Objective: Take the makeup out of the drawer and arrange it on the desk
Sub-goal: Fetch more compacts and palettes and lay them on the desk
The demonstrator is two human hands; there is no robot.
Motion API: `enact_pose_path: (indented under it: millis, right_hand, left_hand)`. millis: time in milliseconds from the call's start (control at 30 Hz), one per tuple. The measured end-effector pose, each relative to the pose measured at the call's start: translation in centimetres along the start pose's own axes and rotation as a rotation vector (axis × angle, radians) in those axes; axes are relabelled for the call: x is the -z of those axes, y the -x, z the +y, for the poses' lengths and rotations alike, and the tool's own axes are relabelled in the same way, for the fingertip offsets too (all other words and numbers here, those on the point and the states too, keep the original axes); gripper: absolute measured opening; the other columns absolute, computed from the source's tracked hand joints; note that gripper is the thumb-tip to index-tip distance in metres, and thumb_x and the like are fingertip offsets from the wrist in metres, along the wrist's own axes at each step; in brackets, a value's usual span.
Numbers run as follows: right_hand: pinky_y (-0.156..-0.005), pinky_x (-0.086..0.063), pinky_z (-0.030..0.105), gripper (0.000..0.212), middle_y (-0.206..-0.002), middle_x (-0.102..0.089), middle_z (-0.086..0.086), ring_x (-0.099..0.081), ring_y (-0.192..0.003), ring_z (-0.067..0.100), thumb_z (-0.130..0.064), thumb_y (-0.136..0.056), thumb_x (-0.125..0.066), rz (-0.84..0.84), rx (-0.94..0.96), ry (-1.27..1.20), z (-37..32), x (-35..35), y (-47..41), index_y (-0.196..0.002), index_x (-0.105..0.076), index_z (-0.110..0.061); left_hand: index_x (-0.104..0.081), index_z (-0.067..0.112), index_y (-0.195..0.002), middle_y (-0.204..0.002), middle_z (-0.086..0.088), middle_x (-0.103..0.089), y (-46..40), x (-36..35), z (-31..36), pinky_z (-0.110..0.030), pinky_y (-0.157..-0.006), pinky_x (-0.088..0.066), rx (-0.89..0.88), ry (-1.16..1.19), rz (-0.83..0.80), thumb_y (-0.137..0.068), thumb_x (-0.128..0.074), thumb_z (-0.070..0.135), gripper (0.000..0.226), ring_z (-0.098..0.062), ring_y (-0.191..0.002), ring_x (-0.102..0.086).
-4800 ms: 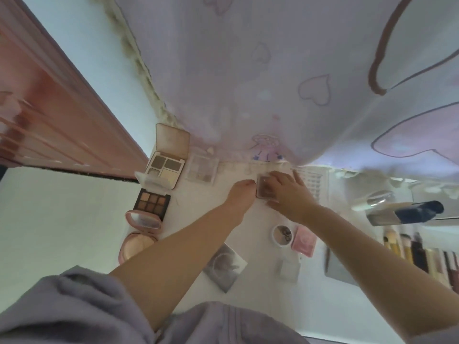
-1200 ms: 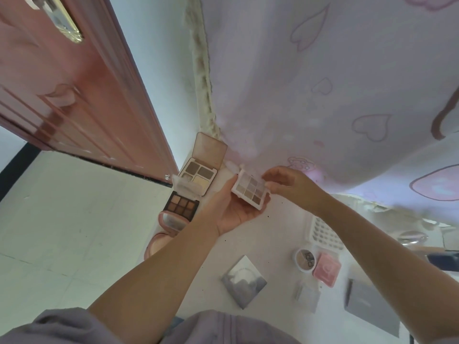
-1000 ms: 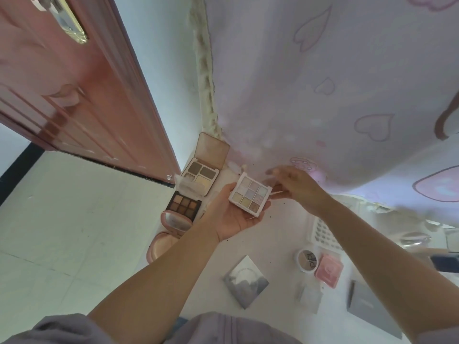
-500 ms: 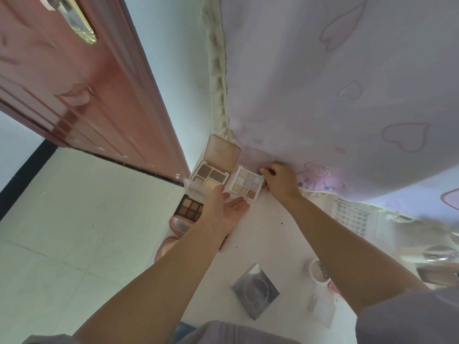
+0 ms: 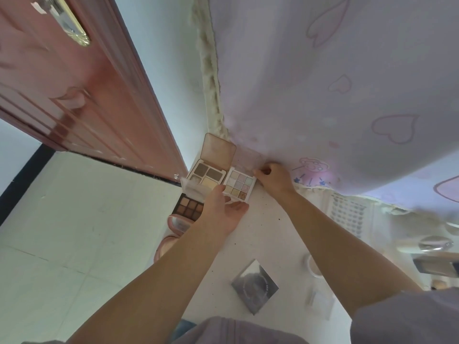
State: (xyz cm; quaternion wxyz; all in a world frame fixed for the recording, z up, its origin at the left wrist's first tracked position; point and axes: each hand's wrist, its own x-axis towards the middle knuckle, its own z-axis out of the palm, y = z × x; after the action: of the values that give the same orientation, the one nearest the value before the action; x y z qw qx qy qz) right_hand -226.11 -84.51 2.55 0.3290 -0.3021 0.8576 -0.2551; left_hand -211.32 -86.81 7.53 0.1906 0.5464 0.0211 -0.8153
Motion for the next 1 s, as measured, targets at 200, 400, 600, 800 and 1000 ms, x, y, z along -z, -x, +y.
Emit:
enact_pose_path:
  millis: [200, 400, 600, 800, 1000]
  right_hand:
    - [-0.046, -0.042, 0.011, 0.023, -0.087, -0.063, 0.004, -0.058, -0.054, 0.003, -0.014, -0.093, -0.055, -0.134, 0.01, -0.072, 1.1, 5.2, 3.5, -0.112, -0.06, -0.002]
    - [-0.059, -0.05, 0.017, 0.014, -0.093, -0.066, 0.0, -0.064, -0.072, 0.009, -0.02, -0.092, -0.056, -0.286, 0.071, 0.086, 4.8, 7.4, 13.8, -0.103, -0.062, -0.013]
    - [-0.097, -0.039, 0.035, 0.057, -0.134, -0.04, 0.002, -0.04, -0.121, 0.023, -0.054, -0.075, -0.049, -0.348, 0.241, 0.474, 9.7, -2.3, 21.6, -0.121, -0.047, -0.02]
    - [-0.072, -0.051, 0.035, 0.056, -0.11, -0.057, 0.008, -0.06, -0.095, 0.029, -0.036, -0.059, -0.077, -0.09, 0.44, 0.503, 10.0, -2.8, 22.2, -0.102, -0.047, -0.016]
    - [-0.084, -0.039, 0.012, 0.037, -0.107, -0.053, -0.01, -0.049, -0.1, 0.004, -0.033, -0.078, -0.072, -0.009, 0.345, -0.07, 6.6, 3.5, 24.5, -0.107, -0.049, -0.028]
  left_hand:
    - [-0.05, 0.001, -0.109, -0.106, -0.016, -0.056, 1.3, -0.3, -1.8, -0.04, -0.091, -0.044, -0.075, -0.453, -0.159, -0.098, -0.042, 0.019, 0.023, -0.028, -0.096, -0.055]
    - [-0.03, 0.027, -0.144, -0.143, -0.001, -0.039, 3.1, 4.0, -4.6, -0.031, -0.106, -0.034, -0.364, -2.217, -0.644, -0.091, -0.055, 0.035, 0.06, -0.018, -0.13, -0.04]
    - [-0.012, 0.018, -0.149, -0.153, -0.01, -0.016, 1.6, 10.2, -6.1, -0.036, -0.108, -0.027, -0.94, -2.735, -0.713, -0.084, -0.063, 0.031, 0.084, -0.027, -0.14, -0.019]
    - [-0.022, 0.018, -0.146, -0.144, -0.001, -0.029, 2.6, 11.0, -7.5, -0.025, -0.108, -0.032, -0.856, -2.158, -0.641, -0.085, -0.065, 0.038, 0.077, -0.016, -0.131, -0.034]
    - [-0.051, 0.012, -0.13, -0.123, -0.016, -0.059, 8.9, 7.3, -6.7, -0.046, -0.099, -0.047, 0.149, -1.025, -0.72, -0.085, -0.052, 0.051, 0.059, -0.029, -0.11, -0.061]
